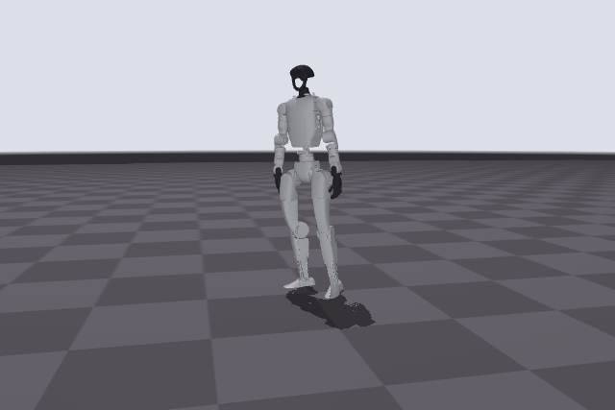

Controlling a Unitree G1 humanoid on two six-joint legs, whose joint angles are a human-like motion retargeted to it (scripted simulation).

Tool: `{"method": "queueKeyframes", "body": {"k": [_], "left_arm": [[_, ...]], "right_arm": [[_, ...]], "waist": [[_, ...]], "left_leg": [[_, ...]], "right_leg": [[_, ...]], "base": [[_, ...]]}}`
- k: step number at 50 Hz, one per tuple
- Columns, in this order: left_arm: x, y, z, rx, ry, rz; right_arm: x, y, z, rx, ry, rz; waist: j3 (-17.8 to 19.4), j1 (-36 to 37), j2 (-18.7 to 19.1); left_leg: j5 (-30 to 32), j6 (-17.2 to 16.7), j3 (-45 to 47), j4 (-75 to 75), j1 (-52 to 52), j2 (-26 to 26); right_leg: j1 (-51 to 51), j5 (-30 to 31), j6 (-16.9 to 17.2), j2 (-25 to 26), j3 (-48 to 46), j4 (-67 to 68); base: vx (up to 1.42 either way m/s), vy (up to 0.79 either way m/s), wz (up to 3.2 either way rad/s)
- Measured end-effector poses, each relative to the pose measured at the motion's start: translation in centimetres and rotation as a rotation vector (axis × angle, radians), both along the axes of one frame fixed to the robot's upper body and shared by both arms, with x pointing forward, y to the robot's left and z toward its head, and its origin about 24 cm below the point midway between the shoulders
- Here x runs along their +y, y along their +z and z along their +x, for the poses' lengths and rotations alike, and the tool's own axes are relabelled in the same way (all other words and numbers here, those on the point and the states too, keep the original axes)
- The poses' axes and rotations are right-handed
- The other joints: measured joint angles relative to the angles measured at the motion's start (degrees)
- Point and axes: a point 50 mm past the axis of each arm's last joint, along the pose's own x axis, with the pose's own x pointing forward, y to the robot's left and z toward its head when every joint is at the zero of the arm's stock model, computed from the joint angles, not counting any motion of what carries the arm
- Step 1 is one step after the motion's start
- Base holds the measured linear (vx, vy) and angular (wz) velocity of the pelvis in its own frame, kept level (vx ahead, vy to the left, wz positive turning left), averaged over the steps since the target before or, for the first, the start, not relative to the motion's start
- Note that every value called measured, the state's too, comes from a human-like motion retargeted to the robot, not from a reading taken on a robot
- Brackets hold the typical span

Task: Upper body actions

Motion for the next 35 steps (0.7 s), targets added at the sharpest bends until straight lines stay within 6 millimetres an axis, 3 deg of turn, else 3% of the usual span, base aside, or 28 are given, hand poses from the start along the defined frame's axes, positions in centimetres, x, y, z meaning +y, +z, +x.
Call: {"method": "queueKeyframes", "body": {"k": [6, 13, 20, 25, 29, 35], "left_arm": [[-0.5, 0.1, -1.6, 0.017, 0.060, 0.018], [-0.5, 0.3, -3.0, 0.050, 0.055, -0.013], [0.9, 0.4, -2.3, 0.035, 0.048, 0.012], [0.9, 0.2, -1.1, 0.004, 0.063, 0.005], [0.1, 0.1, -0.9, -0.010, 0.078, -0.015], [-1.0, 0.1, -2.1, 0.028, 0.080, -0.050]], "right_arm": [[-1.1, 0.2, -0.5, 0.008, -0.026, -0.049], [-2.0, 0.5, -0.7, 0.016, -0.055, -0.090], [-1.4, 0.3, 0.2, -0.011, -0.011, -0.074], [-0.9, 0.2, 1.0, -0.039, 0.021, -0.047], [-0.8, 0.2, 1.4, -0.041, 0.051, -0.046], [-0.7, 0.2, 2.5, -0.059, 0.057, -0.032]], "waist": [[0.78, 0.89, -1.57], [3.78, 3.26, -1.17], [9.97, 6.58, -1.23], [13.72, 10.74, -2.67], [14.87, 13.68, -3.66], [15.12, 14.87, -3.53]], "left_leg": [[-3.66, 5.70, 4.88, 5.33, -0.58, -0.05], [-2.90, 1.05, -10.44, 7.43, -5.69, -6.44], [-3.59, -1.02, -5.39, -0.74, -12.28, -4.87], [-4.48, -1.99, -3.33, -3.63, -20.89, -3.16], [-4.78, -1.99, 2.04, -3.09, -26.56, -0.22], [-4.08, -2.00, 5.40, -0.07, -28.86, 2.08]], "right_leg": [[-0.26, 1.01, -1.37, -1.30, 3.73, 0.13], [0.58, 1.61, -3.36, 0.19, 7.04, 0.60], [3.73, 1.51, -4.30, 2.37, 6.32, 1.05], [4.92, 2.18, -4.12, 1.16, 4.95, 1.06], [5.10, 3.04, -4.35, -0.46, 5.38, 0.38], [5.00, 3.20, -4.70, -2.14, 7.18, 0.99]], "base": [[-0.12, -0.10, -0.28], [-0.08, -0.07, -0.37], [-0.08, -0.12, -0.18], [-0.10, -0.09, -0.25], [-0.07, 0.01, -0.40], [-0.03, 0.06, -0.30]]}}
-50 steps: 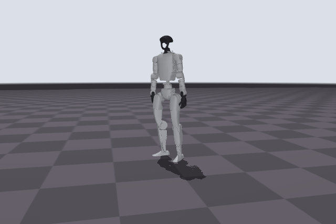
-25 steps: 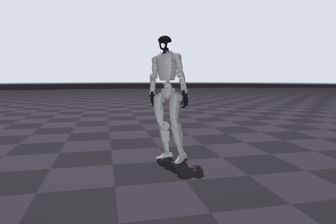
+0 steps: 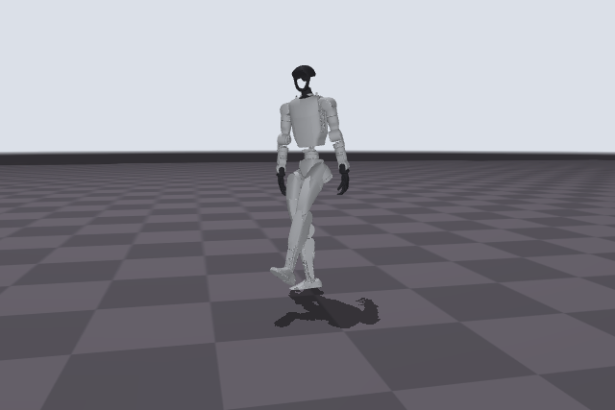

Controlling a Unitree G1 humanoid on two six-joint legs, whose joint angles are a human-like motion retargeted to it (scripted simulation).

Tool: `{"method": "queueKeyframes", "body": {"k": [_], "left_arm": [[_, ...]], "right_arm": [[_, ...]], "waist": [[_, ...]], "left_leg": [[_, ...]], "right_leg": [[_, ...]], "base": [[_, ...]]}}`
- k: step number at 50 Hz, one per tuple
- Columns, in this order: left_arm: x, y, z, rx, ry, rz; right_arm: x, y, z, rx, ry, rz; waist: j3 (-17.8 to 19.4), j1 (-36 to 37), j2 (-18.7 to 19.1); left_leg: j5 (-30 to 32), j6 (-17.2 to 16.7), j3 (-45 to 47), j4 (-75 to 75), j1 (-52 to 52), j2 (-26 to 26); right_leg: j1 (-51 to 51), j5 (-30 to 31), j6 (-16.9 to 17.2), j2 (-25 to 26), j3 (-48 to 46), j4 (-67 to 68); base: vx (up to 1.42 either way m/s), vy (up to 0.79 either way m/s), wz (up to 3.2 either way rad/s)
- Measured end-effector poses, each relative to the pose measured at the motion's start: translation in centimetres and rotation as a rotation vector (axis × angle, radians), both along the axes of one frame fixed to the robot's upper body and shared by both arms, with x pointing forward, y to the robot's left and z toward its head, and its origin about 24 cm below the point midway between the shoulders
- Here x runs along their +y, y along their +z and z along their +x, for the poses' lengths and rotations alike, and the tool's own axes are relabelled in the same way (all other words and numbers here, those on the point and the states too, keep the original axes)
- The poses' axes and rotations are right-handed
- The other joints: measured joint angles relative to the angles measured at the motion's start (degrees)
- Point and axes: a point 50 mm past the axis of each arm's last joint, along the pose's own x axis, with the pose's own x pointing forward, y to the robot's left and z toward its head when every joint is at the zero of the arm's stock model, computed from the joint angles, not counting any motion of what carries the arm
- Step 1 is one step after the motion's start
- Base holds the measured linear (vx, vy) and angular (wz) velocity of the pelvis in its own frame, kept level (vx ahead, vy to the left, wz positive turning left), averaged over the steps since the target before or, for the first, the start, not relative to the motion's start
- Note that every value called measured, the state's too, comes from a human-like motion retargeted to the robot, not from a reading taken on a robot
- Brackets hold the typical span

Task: Upper body actions

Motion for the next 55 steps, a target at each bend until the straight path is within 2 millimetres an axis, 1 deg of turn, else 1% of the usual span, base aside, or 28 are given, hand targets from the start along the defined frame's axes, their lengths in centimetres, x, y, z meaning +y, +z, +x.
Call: {"method": "queueKeyframes", "body": {"k": [3, 7, 11, 13, 15, 20, 22, 23, 25, 27, 30, 32, 33, 35, 37, 40, 44, 48, 55], "left_arm": [[-0.1, 0.1, -0.9, 0.032, -0.019, -0.009], [0.2, 0.2, -1.4, 0.053, -0.032, -0.002], [0.5, 0.2, -1.2, 0.049, -0.017, 0.012], [0.7, 0.2, -1.2, 0.041, -0.012, 0.026], [1.1, 0.1, -0.3, 0.019, -0.008, 0.039], [1.6, 0.0, 0.8, -0.021, 0.015, 0.069], [1.9, 0.0, 1.7, -0.044, 0.017, 0.069], [2.0, 0.0, 1.9, -0.052, 0.013, 0.073], [2.3, -0.1, 2.9, -0.080, -0.002, 0.078], [2.4, -0.1, 3.5, -0.100, -0.021, 0.081], [2.3, -0.1, 4.0, -0.119, -0.051, 0.076], [2.2, -0.1, 4.1, -0.124, -0.060, 0.076], [2.0, -0.2, 4.1, -0.125, -0.059, 0.077], [1.6, -0.2, 4.1, -0.123, -0.050, 0.072], [1.2, -0.2, 3.8, -0.113, -0.037, 0.055], [0.9, -0.2, 3.0, -0.090, -0.028, 0.032], [1.3, -0.1, 1.9, -0.049, -0.046, 0.033], [2.1, 0.2, 0.4, 0.002, -0.056, 0.049], [2.8, 0.6, -1.4, 0.062, 0.024, 0.063]], "right_arm": [[0.3, 0.0, 0.2, -0.011, -0.013, 0.020], [0.4, -0.1, 0.0, -0.011, -0.032, 0.036], [0.3, -0.1, -0.8, 0.017, -0.050, 0.026], [0.3, -0.1, -1.8, 0.040, -0.059, 0.018], [0.0, -0.1, -2.1, 0.061, -0.071, 0.005], [-0.4, 0.1, -4.2, 0.112, -0.094, -0.030], [-0.7, 0.2, -4.5, 0.122, -0.112, -0.043], [-0.7, 0.2, -5.0, 0.130, -0.119, -0.047], [-0.9, 0.3, -5.0, 0.135, -0.137, -0.057], [-1.1, 0.3, -5.1, 0.137, -0.143, -0.067], [-1.3, 0.4, -5.2, 0.137, -0.150, -0.079], [-1.3, 0.4, -5.2, 0.136, -0.155, -0.079], [-1.3, 0.4, -5.1, 0.134, -0.157, -0.078], [-1.4, 0.4, -4.9, 0.127, -0.160, -0.077], [-1.4, 0.4, -4.5, 0.115, -0.157, -0.075], [-1.2, 0.3, -3.8, 0.093, -0.150, -0.063], [-0.5, 0.0, -2.7, 0.055, -0.141, -0.027], [0.5, -0.2, -1.8, 0.031, -0.110, 0.019], [2.2, -0.4, -0.4, 0.000, -0.005, 0.091]], "waist": [[-1.67, -0.93, 0.55], [-4.26, -2.23, 1.47], [-6.71, -4.51, 2.83], [-7.93, -5.38, 3.00], [-8.83, -7.01, 3.86], [-12.33, -9.99, 3.88], [-13.34, -11.35, 4.39], [-13.82, -11.69, 4.33], [-13.83, -12.12, 4.81], [-14.09, -12.80, 5.29], [-14.89, -13.85, 6.36], [-15.40, -14.04, 6.93], [-15.49, -13.91, 7.04], [-15.92, -14.38, 7.23], [-16.28, -14.63, 7.22], [-16.67, -14.81, 7.30], [-16.26, -13.59, 6.50], [-16.31, -12.26, 5.40], [-15.57, -10.52, 3.06]], "left_leg": [[0.69, 0.04, -0.50, 1.28, 1.05, -0.19], [1.12, 0.11, -2.14, 2.14, 4.70, -0.85], [0.91, 0.33, -3.14, 2.42, 10.03, -1.60], [1.25, 0.70, -2.64, 1.44, 13.87, -2.23], [0.90, 1.12, -3.04, 2.74, 16.23, -2.28], [1.89, 2.41, -2.38, 2.38, 23.25, -2.90], [1.31, 2.77, -3.18, 3.22, 24.45, -2.49], [1.62, 2.80, -3.17, 2.01, 26.01, -2.65], [1.48, 2.76, -4.00, 1.21, 27.97, -2.45], [2.43, 1.89, -5.82, -0.31, 29.55, -2.56], [6.54, -1.60, -9.33, -2.65, 30.88, -2.61], [5.87, -4.70, -6.65, -4.82, 31.90, -1.96], [5.69, -4.64, -4.40, -6.04, 32.18, -1.83], [4.48, -4.69, -0.29, -7.87, 32.68, -1.67], [3.72, -3.76, 1.67, -9.22, 32.69, -2.20], [3.44, -3.23, 0.40, -10.41, 32.49, -3.39], [2.70, -0.92, -0.99, -11.18, 32.71, -5.36], [1.70, 0.52, -1.16, -10.98, 32.79, -6.70], [0.21, 2.00, -0.16, -10.46, 34.02, -8.10]], "right_leg": [[-0.48, -0.17, 0.18, -0.18, 0.15, 0.14], [-1.30, -0.39, 0.57, -0.07, 0.11, 0.21], [-1.72, -0.91, 0.91, 0.72, -0.75, 0.18], [-1.88, -1.22, 1.16, 0.70, -1.03, 0.24], [-2.12, -1.70, 1.34, 1.26, -2.04, 0.35], [-3.07, -2.38, 2.25, 1.01, -3.31, -0.04], [-3.71, -2.67, 2.45, 1.48, -4.04, -0.09], [-3.90, -2.77, 2.59, 1.42, -4.16, -0.04], [-4.01, -3.00, 2.80, 1.89, -4.40, 0.01], [-4.18, -3.19, 3.06, 2.31, -4.53, 0.02], [-4.57, -3.37, 3.47, 3.21, -5.45, -0.08], [-4.88, -3.39, 3.84, 3.59, -5.99, -0.11], [-4.92, -3.33, 4.07, 3.54, -6.01, -0.16], [-5.11, -3.24, 4.62, 3.25, -6.91, -0.31], [-5.28, -3.11, 5.22, 2.66, -7.65, -0.39], [-5.62, -2.84, 6.10, 1.84, -8.53, -0.41], [-5.72, -2.23, 7.21, 0.16, -8.54, -0.26], [-5.81, -1.58, 8.32, -1.39, -9.07, -0.27], [-5.09, -0.52, 10.38, -3.71, -9.65, -0.06]], "base": [[0.01, 0.08, 0.00], [0.04, 0.08, 0.05], [0.06, 0.07, 0.27], [0.07, 0.07, 0.32], [0.07, 0.08, 0.47], [0.09, 0.08, 0.49], [0.11, 0.06, 0.53], [0.11, 0.06, 0.37], [0.09, 0.06, 0.24], [0.11, 0.10, 0.26], [0.12, 0.12, 0.29], [0.12, 0.15, 0.15], [0.12, 0.15, 0.10], [0.13, 0.16, 0.23], [0.17, 0.20, 0.22], [0.15, 0.16, 0.09], [0.14, 0.15, -0.18], [0.17, 0.15, -0.13], [0.18, 0.12, -0.11]]}}
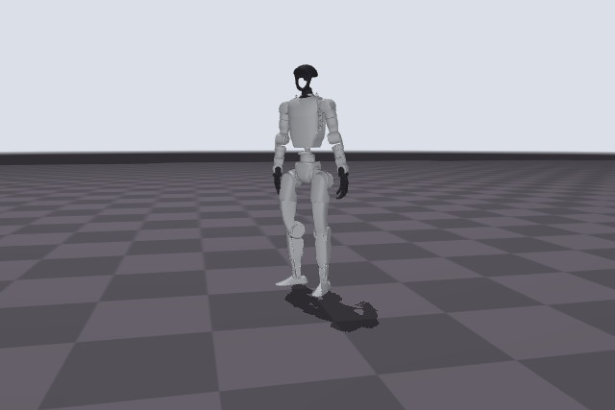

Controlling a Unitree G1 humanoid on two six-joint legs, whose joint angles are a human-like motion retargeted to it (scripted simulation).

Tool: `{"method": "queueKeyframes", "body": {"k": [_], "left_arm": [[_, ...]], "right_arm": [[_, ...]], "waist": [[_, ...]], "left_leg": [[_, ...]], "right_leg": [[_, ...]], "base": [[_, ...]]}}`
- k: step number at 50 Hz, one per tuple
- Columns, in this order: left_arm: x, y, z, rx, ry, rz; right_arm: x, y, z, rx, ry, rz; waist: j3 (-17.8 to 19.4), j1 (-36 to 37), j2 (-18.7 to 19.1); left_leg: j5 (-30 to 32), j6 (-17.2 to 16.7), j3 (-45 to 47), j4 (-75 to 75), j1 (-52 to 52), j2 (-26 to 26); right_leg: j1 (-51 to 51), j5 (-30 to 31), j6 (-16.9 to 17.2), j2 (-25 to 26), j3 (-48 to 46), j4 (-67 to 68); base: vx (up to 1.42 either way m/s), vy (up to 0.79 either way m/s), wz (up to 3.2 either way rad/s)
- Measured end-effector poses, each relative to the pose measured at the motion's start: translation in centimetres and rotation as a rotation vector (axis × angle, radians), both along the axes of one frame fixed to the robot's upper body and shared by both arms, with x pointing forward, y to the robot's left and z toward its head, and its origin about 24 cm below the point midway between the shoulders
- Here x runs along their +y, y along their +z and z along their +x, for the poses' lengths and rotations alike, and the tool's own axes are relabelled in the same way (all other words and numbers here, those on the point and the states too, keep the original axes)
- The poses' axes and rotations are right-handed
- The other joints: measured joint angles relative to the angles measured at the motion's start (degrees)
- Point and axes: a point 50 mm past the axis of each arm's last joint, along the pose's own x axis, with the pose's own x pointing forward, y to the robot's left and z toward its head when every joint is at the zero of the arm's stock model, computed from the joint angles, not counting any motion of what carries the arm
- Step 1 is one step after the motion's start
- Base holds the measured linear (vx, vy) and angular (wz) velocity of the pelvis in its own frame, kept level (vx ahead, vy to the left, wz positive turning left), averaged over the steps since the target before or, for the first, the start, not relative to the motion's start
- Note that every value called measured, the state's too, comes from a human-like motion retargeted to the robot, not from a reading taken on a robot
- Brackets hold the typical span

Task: Upper body actions

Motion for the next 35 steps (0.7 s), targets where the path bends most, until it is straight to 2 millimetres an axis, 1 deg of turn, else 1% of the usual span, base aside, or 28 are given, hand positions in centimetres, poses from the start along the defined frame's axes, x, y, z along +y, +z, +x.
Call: {"method": "queueKeyframes", "body": {"k": [6, 13, 17, 18, 19, 20, 21, 22, 25, 28, 31, 35], "left_arm": [[0.0, 0.0, -0.3, -0.003, 0.034, 0.003], [-1.1, -0.2, 0.2, -0.043, 0.103, -0.008], [-1.0, -0.2, 0.3, -0.040, 0.103, -0.014], [-0.8, -0.2, 0.4, -0.040, 0.096, -0.010], [-0.7, -0.2, 0.5, -0.039, 0.088, -0.001], [-0.5, -0.2, 0.6, -0.038, 0.079, 0.009], [-0.2, -0.2, 0.7, -0.036, 0.066, 0.018], [0.0, -0.1, 0.8, -0.032, 0.051, 0.025], [0.6, -0.1, 1.2, -0.018, -0.003, 0.034], [0.9, -0.2, 2.3, -0.025, -0.050, 0.041], [0.6, -0.4, 3.6, -0.067, -0.070, 0.035], [0.1, -0.5, 5.4, -0.119, -0.076, 0.016]], "right_arm": [[0.1, 0.0, 0.2, -0.017, 0.044, 0.007], [-1.2, 0.2, -0.1, -0.020, 0.014, -0.047], [-1.8, 0.3, -0.4, -0.030, -0.013, -0.062], [-1.9, 0.3, -0.3, -0.038, -0.019, -0.064], [-2.0, 0.3, -0.2, -0.047, -0.022, -0.066], [-2.0, 0.3, -0.2, -0.056, -0.025, -0.069], [-2.1, 0.3, -0.1, -0.067, -0.029, -0.074], [-2.2, 0.3, -0.1, -0.077, -0.034, -0.079], [-2.6, 0.4, -0.5, -0.097, -0.057, -0.105], [-3.2, 0.5, -1.1, -0.110, -0.104, -0.156], [-3.9, 0.6, -1.7, -0.118, -0.149, -0.199], [-4.3, 0.7, -2.4, -0.100, -0.188, -0.216]], "waist": [[0.25, 1.25, -1.89], [1.04, 2.59, -3.01], [0.71, 1.55, -2.89], [0.60, 1.53, -2.62], [0.51, 1.75, -2.18], [0.41, 2.09, -1.65], [0.66, 0.99, -0.76], [0.94, 0.03, -0.03], [2.15, -2.04, 0.63], [3.67, -3.74, 0.34], [6.01, -6.27, 0.47], [9.32, -10.17, 1.62]], "left_leg": [[-1.34, 1.49, 0.42, 0.31, 1.14, -1.63], [-3.10, 3.58, 1.29, 0.49, 2.92, -3.87], [-3.70, 4.37, -0.06, 1.06, 2.67, -4.26], [-3.85, 4.45, -0.14, 1.28, 2.45, -3.86], [-3.99, 4.53, 0.12, 1.46, 2.29, -3.22], [-4.13, 4.61, 0.55, 1.61, 2.16, -2.46], [-4.05, 4.79, -0.50, 1.86, 2.10, -1.58], [-3.99, 4.97, -1.37, 2.09, 2.10, -0.87], [-3.91, 5.78, -2.84, 2.58, 2.55, -0.46], [-3.84, 6.62, -3.95, 3.16, 3.09, -0.99], [-3.87, 7.48, -5.38, 3.66, 4.40, -1.20], [-3.87, 8.20, -6.87, 4.01, 6.08, 0.05]], "right_leg": [[0.56, 1.21, 1.93, -1.96, -0.07, 0.27], [0.99, 2.84, 3.57, -4.08, 0.27, 1.74], [0.04, 4.34, 3.96, -5.08, 0.65, 5.45], [-0.88, 4.82, 3.54, -5.14, 1.76, 7.55], [-2.04, 5.15, 2.23, -4.79, 3.52, 10.04], [-3.32, 5.40, 0.46, -4.22, 5.58, 12.74], [-4.66, 5.64, -2.15, -3.45, 6.88, 15.75], [-5.85, 5.68, -4.04, -2.87, 7.66, 18.26], [-8.82, 4.82, -4.93, -2.19, 7.54, 20.21], [-12.72, 4.48, -5.82, -1.44, 7.98, 16.32], [-16.93, 4.11, -7.41, -1.31, 7.38, 10.98], [-24.09, 3.39, -9.57, 0.09, 10.79, 5.05]], "base": [[0.19, 0.16, -0.06], [0.17, 0.22, -0.13], [0.14, 0.20, 0.18], [0.11, 0.17, -0.08], [0.09, 0.14, -0.32], [0.10, 0.15, -0.04], [0.10, 0.17, 0.31], [0.09, 0.16, 0.64], [0.04, 0.07, 0.48], [0.05, 0.06, 0.43], [0.03, 0.03, 0.53], [-0.02, 0.03, 0.41]]}}
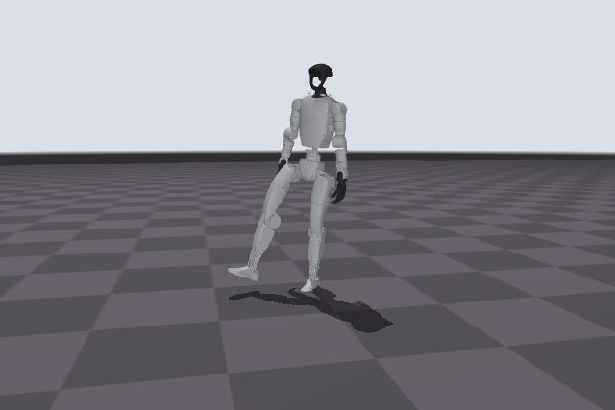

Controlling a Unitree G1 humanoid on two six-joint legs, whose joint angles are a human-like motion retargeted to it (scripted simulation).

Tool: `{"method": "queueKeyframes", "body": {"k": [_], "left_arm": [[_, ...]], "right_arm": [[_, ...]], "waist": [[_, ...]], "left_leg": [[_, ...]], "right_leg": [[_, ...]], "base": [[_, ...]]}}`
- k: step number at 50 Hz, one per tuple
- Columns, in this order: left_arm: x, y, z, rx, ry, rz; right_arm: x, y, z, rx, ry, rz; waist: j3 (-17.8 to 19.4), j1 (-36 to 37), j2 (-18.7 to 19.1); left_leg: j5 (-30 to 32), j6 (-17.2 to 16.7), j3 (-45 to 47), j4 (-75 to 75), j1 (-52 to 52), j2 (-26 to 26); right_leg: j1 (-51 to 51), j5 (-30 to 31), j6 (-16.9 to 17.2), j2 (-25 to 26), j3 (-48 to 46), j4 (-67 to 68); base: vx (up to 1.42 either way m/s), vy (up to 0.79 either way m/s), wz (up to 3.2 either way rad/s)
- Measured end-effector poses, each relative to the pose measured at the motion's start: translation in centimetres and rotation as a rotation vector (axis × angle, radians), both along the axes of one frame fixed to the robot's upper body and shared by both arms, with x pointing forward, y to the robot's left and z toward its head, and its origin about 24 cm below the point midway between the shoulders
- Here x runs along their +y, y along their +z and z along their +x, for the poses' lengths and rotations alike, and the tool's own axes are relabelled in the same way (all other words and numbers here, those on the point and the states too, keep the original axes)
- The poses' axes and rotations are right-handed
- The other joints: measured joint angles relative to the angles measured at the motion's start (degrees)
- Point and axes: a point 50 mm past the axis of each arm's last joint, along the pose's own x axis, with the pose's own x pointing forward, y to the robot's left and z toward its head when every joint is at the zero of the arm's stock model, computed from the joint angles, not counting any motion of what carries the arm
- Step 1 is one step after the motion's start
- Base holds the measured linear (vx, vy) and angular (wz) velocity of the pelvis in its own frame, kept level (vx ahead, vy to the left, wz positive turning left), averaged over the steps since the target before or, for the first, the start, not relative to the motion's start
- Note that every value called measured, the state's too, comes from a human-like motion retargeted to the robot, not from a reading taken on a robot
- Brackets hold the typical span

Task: Upper body actions

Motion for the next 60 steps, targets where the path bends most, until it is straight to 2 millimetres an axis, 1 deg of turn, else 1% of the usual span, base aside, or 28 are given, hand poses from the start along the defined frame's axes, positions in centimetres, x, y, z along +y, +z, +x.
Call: {"method": "queueKeyframes", "body": {"k": [3, 7, 12, 15, 17, 18, 22, 26, 28, 30, 31, 32, 33, 34, 35, 36, 37, 38, 40, 42, 44, 45, 47, 49, 51, 54, 57, 60], "left_arm": [[-0.3, -0.1, 1.1, -0.025, -0.015, -0.010], [-0.5, -0.1, 2.0, -0.051, -0.049, -0.019], [-0.9, -0.2, 2.8, -0.085, -0.075, -0.030], [-1.0, -0.2, 2.7, -0.087, -0.068, -0.037], [-1.1, -0.2, 2.0, -0.071, -0.056, -0.041], [-1.3, -0.2, 1.4, -0.057, -0.050, -0.043], [-1.0, -0.1, -0.3, 0.000, -0.018, -0.046], [-1.2, 0.1, -2.7, 0.076, 0.027, -0.049], [-1.4, 0.2, -4.3, 0.115, 0.052, -0.049], [-1.4, 0.4, -5.0, 0.143, 0.080, -0.054], [-1.4, 0.5, -5.6, 0.159, 0.091, -0.055], [-1.5, 0.6, -6.1, 0.174, 0.102, -0.055], [-1.5, 0.7, -6.6, 0.187, 0.111, -0.054], [-1.5, 0.8, -7.1, 0.200, 0.120, -0.052], [-1.5, 0.9, -7.5, 0.212, 0.127, -0.050], [-1.4, 1.0, -7.8, 0.222, 0.133, -0.047], [-1.3, 1.1, -8.1, 0.229, 0.137, -0.045], [-1.1, 1.1, -8.2, 0.233, 0.141, -0.044], [-0.9, 1.1, -8.2, 0.234, 0.145, -0.040], [-1.0, 0.9, -7.5, 0.218, 0.151, -0.036], [-1.6, 0.6, -6.4, 0.184, 0.164, -0.039], [-2.0, 0.4, -5.7, 0.160, 0.172, -0.046], [-2.8, 0.1, -4.5, 0.114, 0.176, -0.073], [-3.2, -0.1, -3.5, 0.079, 0.153, -0.101], [-3.3, -0.2, -2.5, 0.051, 0.106, -0.119], [-2.9, -0.3, -1.6, 0.024, 0.022, -0.110], [-2.7, -0.3, -1.3, 0.005, -0.021, -0.089], [-2.7, -0.3, -1.4, 0.001, -0.010, -0.094]], "right_arm": [[0.0, 0.0, -0.6, 0.021, -0.020, 0.004], [0.3, 0.0, -2.1, 0.059, -0.034, 0.004], [0.8, 0.0, -3.5, 0.110, -0.053, 0.017], [1.0, -0.1, -3.5, 0.115, -0.054, 0.022], [1.1, -0.1, -3.6, 0.109, -0.053, 0.023], [1.1, -0.1, -3.8, 0.107, -0.052, 0.021], [0.7, -0.1, -2.5, 0.069, -0.051, 0.025], [0.1, 0.0, -0.7, 0.011, -0.024, 0.019], [0.1, 0.0, 0.0, -0.019, 0.002, 0.017], [-0.1, 0.0, 1.8, -0.056, 0.033, 0.027], [0.0, 0.1, 2.4, -0.070, 0.048, 0.034], [0.1, 0.1, 2.9, -0.084, 0.061, 0.042], [0.2, 0.1, 3.5, -0.096, 0.073, 0.052], [0.5, 0.1, 3.8, -0.106, 0.083, 0.064], [0.8, 0.0, 4.1, -0.114, 0.092, 0.076], [1.1, 0.0, 4.3, -0.118, 0.099, 0.091], [1.4, -0.1, 4.5, -0.121, 0.108, 0.106], [1.7, -0.1, 4.6, -0.119, 0.118, 0.121], [2.2, -0.2, 4.6, -0.105, 0.142, 0.145], [2.4, -0.2, 4.7, -0.093, 0.169, 0.153], [2.3, -0.2, 5.0, -0.091, 0.200, 0.146], [2.2, -0.1, 5.4, -0.094, 0.217, 0.139], [1.9, 0.0, 5.6, -0.097, 0.242, 0.125], [1.7, 0.0, 5.3, -0.089, 0.247, 0.114], [1.6, -0.1, 4.6, -0.069, 0.223, 0.105], [1.3, -0.2, 2.7, -0.004, 0.143, 0.094], [0.9, -0.2, 0.8, 0.071, 0.073, 0.076], [0.3, 0.0, 0.1, 0.107, 0.036, 0.045]], "waist": [[1.88, -2.65, 1.30], [2.73, -4.97, 2.75], [2.83, -5.03, 2.64], [2.55, -4.64, 1.87], [1.85, -4.30, 1.21], [1.40, -4.39, 0.97], [-0.54, -1.57, -0.80], [-2.99, 1.79, -1.14], [-4.55, 2.97, -0.89], [-4.97, 5.12, -1.03], [-5.52, 5.93, -1.25], [-6.04, 6.59, -1.57], [-6.52, 6.95, -2.07], [-6.95, 6.92, -2.58], [-7.36, 6.69, -3.09], [-7.46, 6.50, -3.53], [-7.53, 6.46, -3.94], [-7.56, 6.73, -4.28], [-7.88, 7.73, -4.77], [-8.32, 9.77, -4.39], [-8.47, 10.41, -3.47], [-8.25, 10.29, -2.83], [-7.41, 8.41, -1.73], [-7.29, 6.04, -0.86], [-7.79, 4.25, -0.12], [-9.02, 3.77, 0.39], [-10.27, 3.94, 1.12], [-10.28, 3.84, 1.97]], "left_leg": [[0.44, 0.28, -1.11, -0.13, 0.49, 1.77], [1.16, 0.37, -2.41, -0.46, 0.19, 3.85], [1.18, 0.43, -2.72, -0.21, -0.08, 4.18], [0.74, 0.37, -2.63, 0.19, 0.09, 3.56], [0.59, 0.34, -2.51, 0.05, 0.41, 2.76], [0.72, 0.31, -2.76, -0.39, 0.81, 2.34], [-0.07, 0.15, -1.02, -0.17, 0.53, 0.08], [-0.71, -0.50, 1.45, -0.06, -0.64, -0.78], [-0.60, -0.94, 2.56, -0.84, -0.99, -0.80], [-1.56, -1.44, 5.02, 0.01, -1.50, -0.85], [-1.73, -1.67, 6.05, -0.04, -1.73, -1.12], [-1.89, -1.87, 6.95, -0.04, -2.00, -1.49], [-2.03, -2.03, 7.60, 0.06, -2.34, -2.06], [-2.07, -2.17, 7.80, 0.10, -2.62, -2.65], [-2.05, -2.30, 7.76, 0.12, -2.86, -3.24], [-2.06, -2.57, 7.58, 0.09, -2.70, -3.61], [-2.05, -2.87, 7.50, 0.03, -2.53, -3.88], [-2.00, -3.25, 7.64, -0.12, -2.31, -3.97], [-1.79, -4.01, 8.36, -0.63, -2.10, -4.01], [-1.55, -4.91, 10.13, -1.01, -2.55, -2.96], [-1.07, -5.65, 11.02, -1.42, -3.23, -1.71], [-0.82, -5.95, 11.18, -1.50, -3.61, -1.03], [-0.30, -6.41, 10.52, -1.57, -3.84, -0.15], [0.17, -6.87, 9.54, -1.69, -4.20, 0.51], [0.57, -7.41, 8.83, -1.77, -4.79, 1.15], [1.08, -8.51, 9.09, -2.05, -5.00, 1.92], [1.30, -9.58, 10.47, -2.10, -4.72, 2.71], [1.74, -9.34, 13.36, -0.79, -4.27, 3.39]], "right_leg": [[-5.49, 0.04, -2.21, 0.94, 2.40, -2.44], [-10.62, 0.05, -4.18, 1.24, 2.63, -4.32], [-11.82, 0.09, -4.37, 1.17, 2.55, -4.35], [-9.07, 0.00, -3.44, 0.96, 1.62, -4.02], [-6.08, 0.27, -2.48, 0.67, 1.16, -3.33], [-4.01, 0.43, -1.83, 0.37, 0.57, -2.98], [3.30, 1.94, 0.97, -0.80, -1.22, 0.16], [10.96, 4.32, 3.29, -1.60, -3.89, 4.64], [15.14, 6.23, 4.64, -1.25, -4.62, 5.38], [17.75, 6.90, 6.39, -1.19, -2.78, 8.18], [19.30, 7.62, 7.76, -1.00, -1.79, 8.05], [20.90, 7.27, 9.72, -0.85, -0.99, 7.65], [22.58, 4.74, 12.84, -0.77, -0.55, 6.72], [24.29, 2.29, 13.97, -0.96, -2.66, 4.79], [26.00, -0.12, 14.10, -1.28, -6.04, 2.38], [27.08, -1.26, 13.71, -1.64, -9.16, -0.34], [27.90, -2.07, 13.28, -1.79, -11.34, -2.68], [28.20, -2.22, 12.74, -1.54, -11.61, -4.28], [28.06, -1.46, 12.57, -1.04, -9.81, -6.41], [26.44, -1.45, 12.07, -0.70, -8.63, -6.07], [23.68, -2.23, 10.54, 0.10, -4.36, -4.21], [22.40, -2.63, 9.96, 0.53, -2.46, -3.16], [22.45, -3.22, 8.95, 1.40, -3.19, -2.78], [22.80, -3.59, 8.03, 2.36, -4.30, -3.16], [22.75, -3.74, 7.42, 3.24, -4.45, -3.70], [22.52, -3.80, 6.56, 4.28, -3.35, -4.46], [21.85, -4.15, 5.61, 5.47, -1.58, -4.38], [20.91, -4.75, 5.03, 6.18, 2.01, -2.94]], "base": [[-0.05, 0.00, 0.35], [-0.01, -0.03, 0.27], [0.00, 0.00, 0.00], [0.00, 0.00, 0.00], [0.07, -0.04, 0.03], [0.09, -0.05, 0.02], [0.06, -0.06, -0.34], [-0.04, -0.11, -0.59], [-0.05, -0.05, -0.67], [-0.08, -0.08, -0.98], [-0.12, -0.18, -0.99], [-0.11, -0.17, -0.75], [-0.08, -0.14, -0.48], [-0.07, -0.14, -0.19], [-0.07, -0.20, 0.05], [-0.08, -0.23, 0.12], [-0.09, -0.24, 0.05], [-0.10, -0.20, -0.11], [-0.15, -0.21, -0.38], [-0.26, -0.31, -0.69], [-0.27, -0.16, -0.44], [-0.30, -0.20, -0.07], [-0.28, -0.28, 0.24], [-0.22, -0.22, 0.41], [-0.21, -0.20, 0.29], [-0.13, -0.15, -0.06], [-0.18, -0.27, -0.40], [-0.15, -0.15, -0.73]]}}
